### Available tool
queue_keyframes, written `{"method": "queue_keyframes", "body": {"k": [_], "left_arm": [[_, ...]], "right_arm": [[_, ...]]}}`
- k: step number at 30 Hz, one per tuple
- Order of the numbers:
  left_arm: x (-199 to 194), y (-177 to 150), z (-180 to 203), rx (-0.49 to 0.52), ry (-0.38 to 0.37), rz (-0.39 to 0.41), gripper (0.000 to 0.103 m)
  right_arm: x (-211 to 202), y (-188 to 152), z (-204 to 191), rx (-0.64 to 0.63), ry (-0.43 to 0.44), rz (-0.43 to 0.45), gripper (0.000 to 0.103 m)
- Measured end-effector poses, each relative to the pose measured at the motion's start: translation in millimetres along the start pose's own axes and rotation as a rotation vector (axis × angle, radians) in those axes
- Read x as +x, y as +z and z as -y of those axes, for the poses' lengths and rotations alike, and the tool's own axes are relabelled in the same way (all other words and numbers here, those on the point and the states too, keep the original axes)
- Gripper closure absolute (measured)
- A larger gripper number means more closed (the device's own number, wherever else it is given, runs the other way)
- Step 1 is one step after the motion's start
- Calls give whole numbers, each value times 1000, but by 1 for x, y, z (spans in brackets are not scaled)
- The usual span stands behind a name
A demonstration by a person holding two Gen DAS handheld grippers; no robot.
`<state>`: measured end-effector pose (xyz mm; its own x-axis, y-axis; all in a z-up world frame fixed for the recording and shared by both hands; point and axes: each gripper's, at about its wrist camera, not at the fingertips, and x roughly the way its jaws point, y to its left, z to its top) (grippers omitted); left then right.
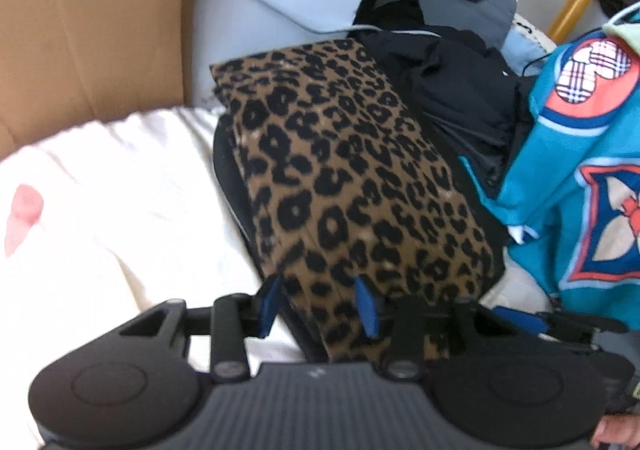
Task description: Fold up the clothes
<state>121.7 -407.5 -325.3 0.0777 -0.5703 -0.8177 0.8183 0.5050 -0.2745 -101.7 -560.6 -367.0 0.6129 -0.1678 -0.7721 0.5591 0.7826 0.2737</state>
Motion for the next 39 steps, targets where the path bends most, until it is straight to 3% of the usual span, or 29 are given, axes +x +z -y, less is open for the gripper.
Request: {"method": "queue_keyframes", "body": {"k": [13, 22, 23, 25, 28, 34, 39], "left_arm": [[27, -36, 2, -75, -56, -112, 58], [33, -45, 4, -91, -112, -169, 52], [33, -46, 4, -93, -120, -176, 52], [33, -51, 4, -98, -135, -188, 52], [33, -58, 3, -108, -156, -197, 51], [32, -63, -5, -175, -190, -173, 48], [35, -66, 0, -164, -166, -181, 53]], "right_arm": [[-4, -25, -17, 4, 169, -25, 57], [18, -36, -15, 52, 157, -72, 58], [19, -36, -14, 61, 164, -73, 59], [21, -36, -11, 89, 184, -82, 82], [22, -36, -4, 152, 220, -100, 90], [16, -35, 9, 286, 296, -123, 94], [19, -37, 11, 297, 262, -128, 94]]}}
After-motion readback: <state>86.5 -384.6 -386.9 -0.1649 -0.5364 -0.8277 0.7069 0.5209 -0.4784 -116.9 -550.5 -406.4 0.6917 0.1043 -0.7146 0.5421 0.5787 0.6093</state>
